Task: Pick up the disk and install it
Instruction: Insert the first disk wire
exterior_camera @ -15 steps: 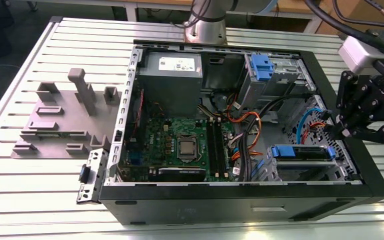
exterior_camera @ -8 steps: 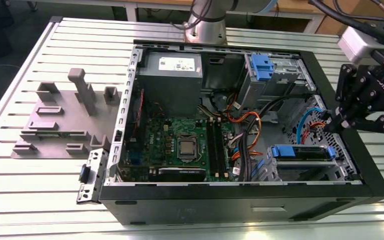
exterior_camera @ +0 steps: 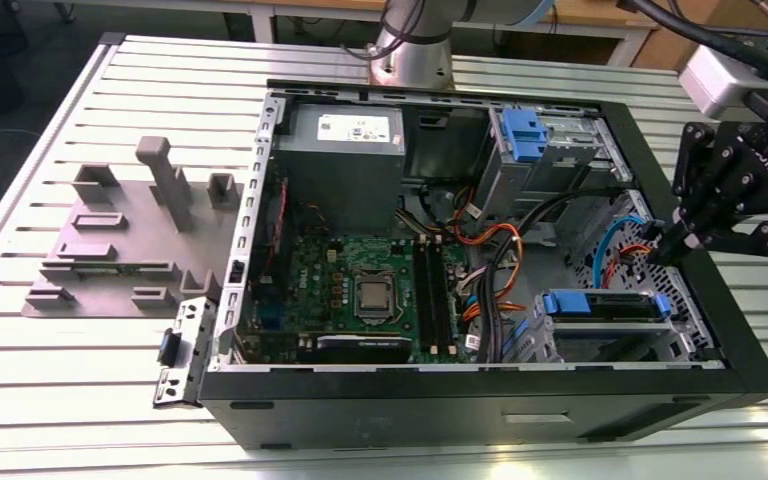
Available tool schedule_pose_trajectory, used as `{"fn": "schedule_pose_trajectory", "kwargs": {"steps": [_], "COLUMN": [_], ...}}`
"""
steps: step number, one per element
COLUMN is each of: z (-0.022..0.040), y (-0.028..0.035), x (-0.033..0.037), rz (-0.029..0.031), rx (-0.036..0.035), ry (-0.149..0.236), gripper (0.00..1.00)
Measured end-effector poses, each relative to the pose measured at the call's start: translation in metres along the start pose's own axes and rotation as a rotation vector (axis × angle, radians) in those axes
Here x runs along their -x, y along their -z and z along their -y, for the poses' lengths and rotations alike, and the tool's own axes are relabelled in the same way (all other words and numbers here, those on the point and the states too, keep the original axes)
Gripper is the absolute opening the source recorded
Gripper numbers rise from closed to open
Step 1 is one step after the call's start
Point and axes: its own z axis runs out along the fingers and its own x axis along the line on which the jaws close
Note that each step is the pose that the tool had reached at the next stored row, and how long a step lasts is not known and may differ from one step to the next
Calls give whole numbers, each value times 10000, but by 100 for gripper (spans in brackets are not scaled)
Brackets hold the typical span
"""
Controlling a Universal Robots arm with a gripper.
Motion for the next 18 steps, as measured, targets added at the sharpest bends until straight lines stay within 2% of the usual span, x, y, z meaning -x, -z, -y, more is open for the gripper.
{"fn": "schedule_pose_trajectory", "kwargs": {"steps": [1,3,4,10,16,17,18], "z": [1,2,2,22,90,97,103], "y": [0,0,-1,-46,-67,-70,-73], "x": [0,0,1,22,24,27,30], "rz": [0,-1,0,1,-2,-3,-5], "rx": [0,0,0,5,57,97,188], "ry": [0,1,1,2,-13,-13,-13], "gripper": [17,17,24,24,24,24,24]}}
